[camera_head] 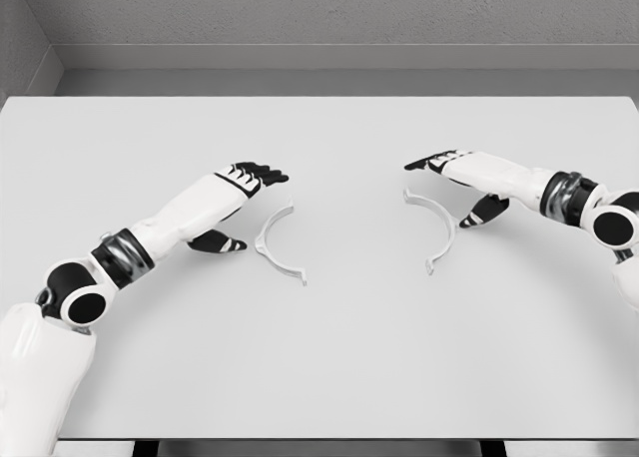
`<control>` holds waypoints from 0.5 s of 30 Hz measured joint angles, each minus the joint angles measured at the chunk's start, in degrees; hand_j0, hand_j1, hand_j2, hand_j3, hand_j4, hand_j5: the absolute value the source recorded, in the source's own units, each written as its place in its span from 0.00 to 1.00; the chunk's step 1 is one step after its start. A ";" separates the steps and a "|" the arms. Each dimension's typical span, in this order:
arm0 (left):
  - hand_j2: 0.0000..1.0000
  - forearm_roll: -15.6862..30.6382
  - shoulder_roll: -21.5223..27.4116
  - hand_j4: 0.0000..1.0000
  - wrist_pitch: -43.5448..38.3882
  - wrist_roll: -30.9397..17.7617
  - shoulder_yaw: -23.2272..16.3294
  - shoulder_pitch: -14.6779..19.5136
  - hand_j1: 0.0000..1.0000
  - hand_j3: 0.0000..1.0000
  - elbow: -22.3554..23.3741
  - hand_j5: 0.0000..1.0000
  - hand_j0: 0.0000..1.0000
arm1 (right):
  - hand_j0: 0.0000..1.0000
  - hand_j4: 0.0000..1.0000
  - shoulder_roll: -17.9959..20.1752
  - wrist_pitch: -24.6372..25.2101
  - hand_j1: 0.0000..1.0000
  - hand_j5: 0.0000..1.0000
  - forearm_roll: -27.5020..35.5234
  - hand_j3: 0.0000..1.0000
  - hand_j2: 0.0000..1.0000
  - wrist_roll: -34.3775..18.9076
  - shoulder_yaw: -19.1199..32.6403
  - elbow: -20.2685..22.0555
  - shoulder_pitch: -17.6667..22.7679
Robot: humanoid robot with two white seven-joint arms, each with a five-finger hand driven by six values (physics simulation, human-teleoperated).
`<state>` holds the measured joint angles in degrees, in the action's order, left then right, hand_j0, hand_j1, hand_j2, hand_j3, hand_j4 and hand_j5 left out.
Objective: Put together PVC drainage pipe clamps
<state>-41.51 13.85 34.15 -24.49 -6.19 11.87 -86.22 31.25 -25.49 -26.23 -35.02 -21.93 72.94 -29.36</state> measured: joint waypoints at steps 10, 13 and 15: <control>1.00 0.03 -0.60 1.00 -0.11 0.00 -0.08 0.00 1.00 1.00 0.44 1.00 1.00 | 1.00 1.00 -0.15 0.00 1.00 1.00 0.06 1.00 1.00 -0.01 -0.07 0.22 -0.09; 1.00 0.03 -0.67 1.00 -0.15 0.00 -0.08 0.00 1.00 1.00 0.49 1.00 1.00 | 1.00 1.00 -0.17 0.03 1.00 1.00 0.08 1.00 1.00 -0.01 -0.07 0.26 -0.09; 1.00 -0.03 -0.73 1.00 -0.17 -0.02 -0.11 0.00 1.00 1.00 0.55 1.00 1.00 | 1.00 1.00 -0.55 0.05 1.00 1.00 0.05 1.00 1.00 -0.01 -0.07 0.15 -0.44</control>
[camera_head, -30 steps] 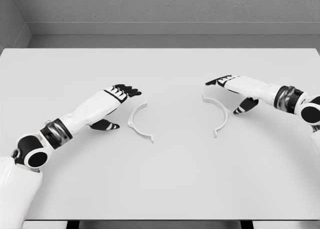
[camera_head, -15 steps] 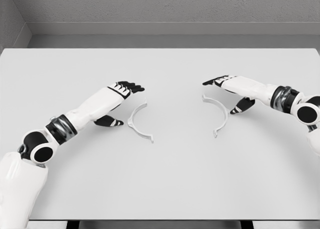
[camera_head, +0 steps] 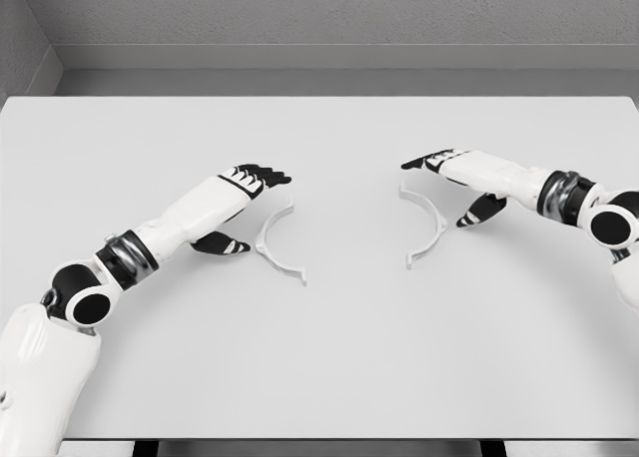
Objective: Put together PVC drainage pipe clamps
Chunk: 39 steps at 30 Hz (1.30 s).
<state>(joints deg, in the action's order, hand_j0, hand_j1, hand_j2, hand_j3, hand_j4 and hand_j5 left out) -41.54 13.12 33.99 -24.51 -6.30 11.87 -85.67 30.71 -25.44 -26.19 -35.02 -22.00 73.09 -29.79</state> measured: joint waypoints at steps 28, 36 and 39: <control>1.00 -0.13 -1.22 1.00 -0.04 -0.04 -0.49 1.23 1.00 1.00 1.84 1.00 1.00 | 1.00 1.00 -1.63 0.19 1.00 1.00 -0.07 1.00 1.00 0.00 -0.81 -0.12 -0.53; 1.00 -0.19 -1.31 1.00 -0.04 -0.04 -0.49 1.23 1.00 1.00 1.95 1.00 1.00 | 1.00 1.00 -1.68 0.20 1.00 1.00 -0.04 1.00 1.00 0.00 -0.87 0.00 -0.53; 1.00 -0.19 -1.33 1.00 -0.04 -0.04 -0.51 1.23 1.00 1.00 2.03 1.00 1.00 | 1.00 1.00 -1.72 0.19 1.00 1.00 -0.05 1.00 1.00 0.00 -0.88 0.03 -0.53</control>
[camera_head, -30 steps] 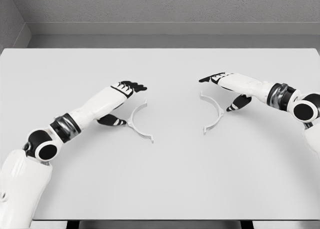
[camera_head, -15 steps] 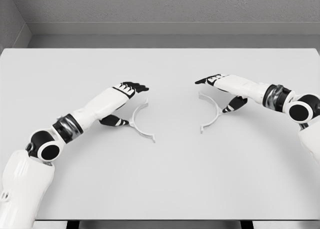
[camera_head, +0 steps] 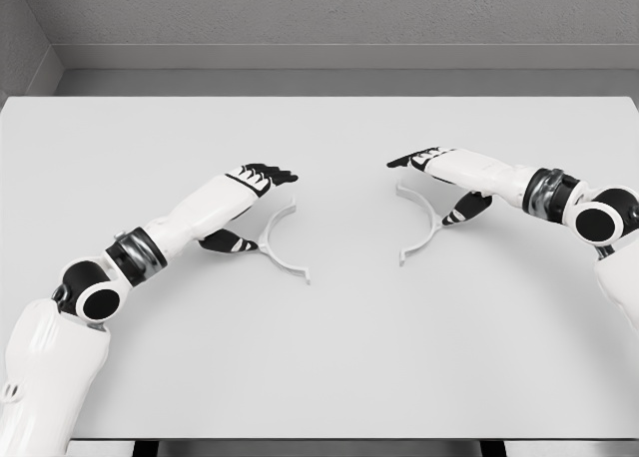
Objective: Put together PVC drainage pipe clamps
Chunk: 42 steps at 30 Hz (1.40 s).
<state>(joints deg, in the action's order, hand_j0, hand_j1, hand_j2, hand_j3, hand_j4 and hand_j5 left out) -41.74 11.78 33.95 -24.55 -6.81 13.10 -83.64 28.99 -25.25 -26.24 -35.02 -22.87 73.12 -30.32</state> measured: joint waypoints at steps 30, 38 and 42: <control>1.00 -0.28 -1.95 1.00 -2.82 0.01 -2.05 1.14 1.00 1.00 0.60 1.00 1.00 | 1.00 1.00 -1.03 0.01 1.00 1.00 0.03 1.00 1.00 0.00 0.01 0.08 -0.09; 1.00 -0.36 -2.44 1.00 -2.98 0.00 -2.10 1.14 1.00 1.00 0.53 1.00 1.00 | 1.00 1.00 -0.83 -0.12 1.00 1.00 0.14 1.00 1.00 0.00 0.36 0.17 -0.09; 1.00 -0.34 -2.43 1.00 -2.99 0.01 -2.09 1.06 1.00 1.00 0.37 1.00 1.00 | 1.00 1.00 1.56 -0.22 1.00 1.00 0.71 1.00 1.00 0.00 0.65 3.02 0.62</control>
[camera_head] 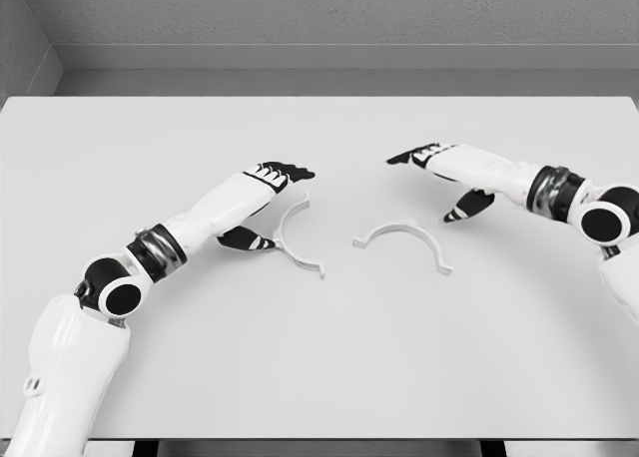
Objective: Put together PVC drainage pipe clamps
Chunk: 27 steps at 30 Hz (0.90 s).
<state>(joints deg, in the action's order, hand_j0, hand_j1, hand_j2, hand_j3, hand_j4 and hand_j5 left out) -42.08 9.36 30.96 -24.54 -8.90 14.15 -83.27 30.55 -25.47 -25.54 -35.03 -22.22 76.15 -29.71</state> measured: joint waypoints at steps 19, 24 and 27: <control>1.00 0.79 2.39 1.00 0.08 0.05 2.14 0.70 1.00 1.00 -0.11 1.00 1.00 | 1.00 1.00 8.24 4.26 1.00 1.00 7.90 1.00 1.00 0.00 -0.28 17.29 7.56; 1.00 0.80 2.41 1.00 0.08 0.05 2.18 0.70 1.00 1.00 -0.22 1.00 1.00 | 1.00 1.00 9.73 4.34 1.00 1.00 7.97 1.00 1.00 0.00 0.06 17.01 8.17; 1.00 0.80 2.41 1.00 0.08 0.05 2.19 0.79 1.00 1.00 -0.23 1.00 1.00 | 1.00 1.00 10.05 4.29 1.00 1.00 7.82 1.00 1.00 0.00 0.10 16.76 8.70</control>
<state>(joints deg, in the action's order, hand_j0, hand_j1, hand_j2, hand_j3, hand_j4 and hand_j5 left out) -41.28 11.77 31.04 -24.49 -6.71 14.94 -83.49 40.61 -21.17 -17.72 -35.03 -22.12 92.91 -21.01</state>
